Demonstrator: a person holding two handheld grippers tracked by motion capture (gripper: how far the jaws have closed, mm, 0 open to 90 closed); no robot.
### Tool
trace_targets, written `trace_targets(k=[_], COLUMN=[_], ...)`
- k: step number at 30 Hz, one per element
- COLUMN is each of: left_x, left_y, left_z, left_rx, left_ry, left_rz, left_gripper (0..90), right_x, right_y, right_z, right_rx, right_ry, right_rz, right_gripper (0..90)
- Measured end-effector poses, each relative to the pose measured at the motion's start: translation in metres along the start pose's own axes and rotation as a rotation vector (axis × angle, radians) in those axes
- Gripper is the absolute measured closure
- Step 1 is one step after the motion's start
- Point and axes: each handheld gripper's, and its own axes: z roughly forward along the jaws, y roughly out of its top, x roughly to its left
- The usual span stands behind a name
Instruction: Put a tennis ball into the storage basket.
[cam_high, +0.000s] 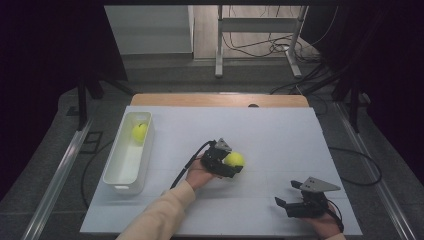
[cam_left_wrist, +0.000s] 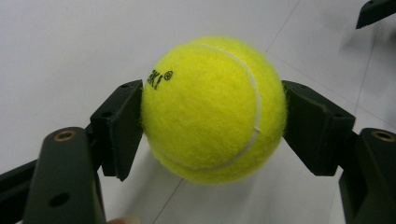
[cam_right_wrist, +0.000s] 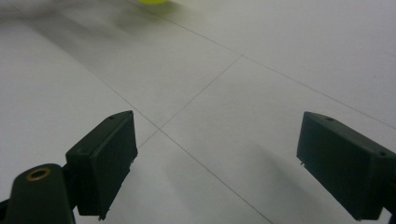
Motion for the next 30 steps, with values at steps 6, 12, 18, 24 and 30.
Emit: trace_targets(k=[6, 12, 18, 24, 30], left_x=[-0.004, -0.007, -0.008, -0.009, -0.008], left_y=[0.001, 0.001, 0.001, 0.000, 0.001], left_z=[-0.006, -0.013, -0.019, -0.027, -0.033], left_rx=[-0.008, -0.023, -0.039, -0.055, -0.062], left_ry=[0.002, -0.002, -0.001, 0.004, 0.007], left_rz=[0.016, 0.022, 0.027, 0.029, 0.034], left_gripper=[26.6, 26.6, 26.7, 26.6, 26.7], right_x=[0.000, 0.000, 0.000, 0.000, 0.000], right_y=[0.000, 0.000, 0.000, 0.000, 0.000], right_z=[0.000, 0.000, 0.000, 0.000, 0.000], right_rx=[-0.002, -0.004, -0.003, -0.003, 0.001], right_ry=[0.000, 0.000, 0.000, 0.000, 0.000], right_rz=[0.000, 0.000, -0.001, -0.002, -0.004], right_gripper=[12.7, 12.7, 12.7, 12.7, 12.8])
